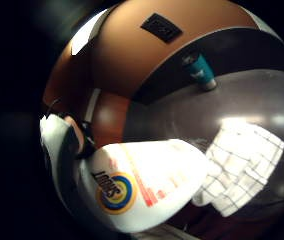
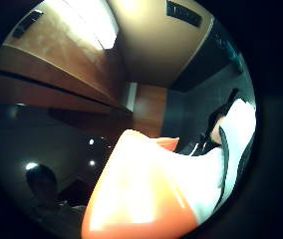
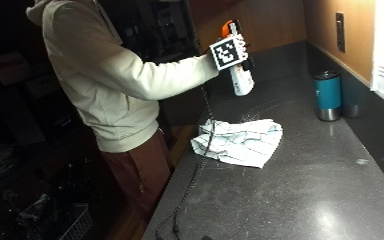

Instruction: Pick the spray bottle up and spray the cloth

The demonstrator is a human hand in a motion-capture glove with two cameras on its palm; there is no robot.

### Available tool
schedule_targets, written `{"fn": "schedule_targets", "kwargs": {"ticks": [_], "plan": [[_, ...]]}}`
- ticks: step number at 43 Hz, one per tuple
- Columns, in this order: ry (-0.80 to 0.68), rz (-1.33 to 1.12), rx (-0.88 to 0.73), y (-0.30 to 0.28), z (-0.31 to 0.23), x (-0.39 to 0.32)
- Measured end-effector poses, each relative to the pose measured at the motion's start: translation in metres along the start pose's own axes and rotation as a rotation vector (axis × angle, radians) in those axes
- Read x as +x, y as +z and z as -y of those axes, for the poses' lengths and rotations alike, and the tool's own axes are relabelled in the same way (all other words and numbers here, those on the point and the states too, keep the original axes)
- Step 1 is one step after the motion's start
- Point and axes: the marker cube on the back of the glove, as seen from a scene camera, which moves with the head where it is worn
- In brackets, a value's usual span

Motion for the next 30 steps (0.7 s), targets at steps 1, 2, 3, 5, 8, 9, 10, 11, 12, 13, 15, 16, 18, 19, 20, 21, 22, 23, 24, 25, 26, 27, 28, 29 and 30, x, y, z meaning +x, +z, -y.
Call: {"fn": "schedule_targets", "kwargs": {"ticks": [1, 2, 3, 5, 8, 9, 10, 11, 12, 13, 15, 16, 18, 19, 20, 21, 22, 23, 24, 25, 26, 27, 28, 29, 30], "plan": [[0.002, 0.006, 0.04, 0.004, 0.006, 0.006], [0.006, 0.01, 0.089, 0.009, 0.013, 0.012], [0.011, 0.018, 0.133, 0.014, 0.02, 0.017], [0.023, 0.036, 0.188, 0.024, 0.029, 0.026], [0.027, 0.028, 0.183, 0.039, 0.032, 0.038], [0.024, 0.018, 0.133, 0.045, 0.027, 0.042], [0.019, 0.008, 0.063, 0.052, 0.02, 0.046], [0.014, 0.001, 0.006, 0.06, 0.015, 0.05], [0.009, -0.003, -0.009, 0.068, 0.015, 0.054], [0.006, -0.008, 0.025, 0.076, 0.023, 0.058], [0.005, -0.03, 0.12, 0.091, 0.041, 0.071], [0.009, -0.045, 0.125, 0.099, 0.044, 0.078], [0.023, -0.074, 0.051, 0.114, 0.038, 0.091], [0.031, -0.079, 0.008, 0.121, 0.035, 0.097], [0.038, -0.076, -0.021, 0.127, 0.033, 0.102], [0.045, -0.073, -0.037, 0.133, 0.033, 0.107], [0.05, -0.078, -0.052, 0.138, 0.034, 0.112], [0.053, -0.095, -0.073, 0.143, 0.034, 0.119], [0.056, -0.124, -0.093, 0.147, 0.034, 0.126], [0.058, -0.157, -0.104, 0.15, 0.034, 0.134], [0.059, -0.187, -0.102, 0.153, 0.036, 0.142], [0.061, -0.202, -0.095, 0.157, 0.039, 0.147], [0.064, -0.198, -0.095, 0.16, 0.041, 0.149], [0.067, -0.177, -0.11, 0.163, 0.04, 0.149], [0.071, -0.147, -0.137, 0.166, 0.038, 0.147]]}}
